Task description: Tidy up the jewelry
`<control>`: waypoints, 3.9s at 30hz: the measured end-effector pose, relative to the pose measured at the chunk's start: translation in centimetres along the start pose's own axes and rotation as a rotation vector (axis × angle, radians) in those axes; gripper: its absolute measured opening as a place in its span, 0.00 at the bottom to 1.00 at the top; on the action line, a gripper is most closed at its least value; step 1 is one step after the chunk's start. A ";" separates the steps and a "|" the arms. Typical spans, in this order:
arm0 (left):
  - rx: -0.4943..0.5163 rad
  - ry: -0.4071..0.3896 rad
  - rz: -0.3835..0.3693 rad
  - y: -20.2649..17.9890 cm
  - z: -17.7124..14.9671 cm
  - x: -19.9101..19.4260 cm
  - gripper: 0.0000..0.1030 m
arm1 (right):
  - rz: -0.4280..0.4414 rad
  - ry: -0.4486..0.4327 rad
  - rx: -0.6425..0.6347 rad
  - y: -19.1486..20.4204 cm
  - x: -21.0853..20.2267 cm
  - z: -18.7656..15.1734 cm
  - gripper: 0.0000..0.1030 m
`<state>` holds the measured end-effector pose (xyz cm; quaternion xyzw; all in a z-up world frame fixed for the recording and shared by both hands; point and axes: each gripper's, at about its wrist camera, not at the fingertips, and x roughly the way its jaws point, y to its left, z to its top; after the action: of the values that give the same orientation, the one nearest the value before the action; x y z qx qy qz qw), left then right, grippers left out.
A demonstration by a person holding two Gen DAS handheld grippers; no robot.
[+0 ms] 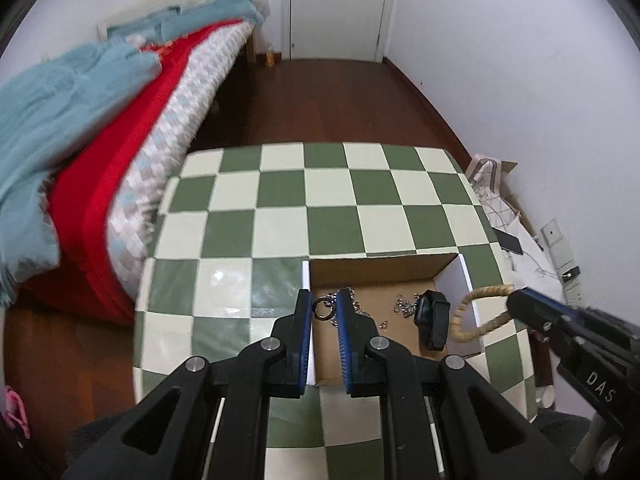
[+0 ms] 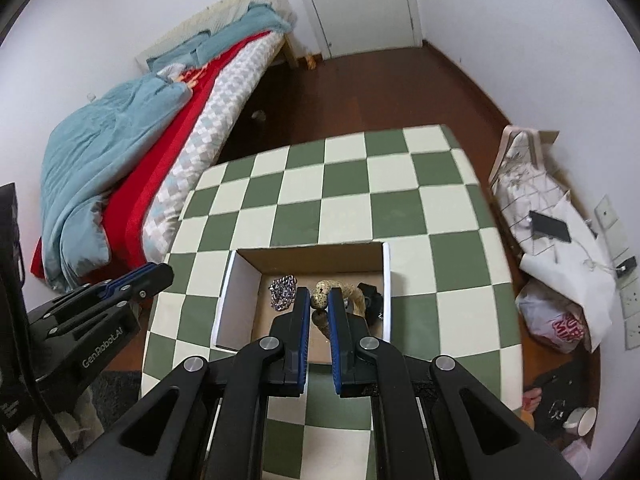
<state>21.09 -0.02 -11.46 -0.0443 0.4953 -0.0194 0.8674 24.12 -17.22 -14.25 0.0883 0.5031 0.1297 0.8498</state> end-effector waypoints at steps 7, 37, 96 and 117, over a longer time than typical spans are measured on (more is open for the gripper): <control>-0.027 0.097 -0.048 0.2 0.5 3.1 0.12 | 0.080 0.110 0.052 -0.9 4.2 0.7 0.09; -0.012 -0.007 0.203 0.1 -1.3 -2.7 1.00 | -0.296 0.149 -0.034 -0.3 1.5 -2.1 0.99; -0.055 -0.054 0.162 -1.9 -1.6 -18.8 1.00 | -0.321 -0.004 -0.091 4.6 -18.3 -0.4 1.00; -0.035 -0.053 0.182 -1.4 -2.1 -18.4 1.00 | -0.318 0.007 -0.108 4.8 -18.0 -0.4 1.00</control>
<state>9.90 -0.11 3.38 -0.0147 0.4743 0.0695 0.8775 14.84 -18.19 1.83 -0.0385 0.5060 0.0207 0.8614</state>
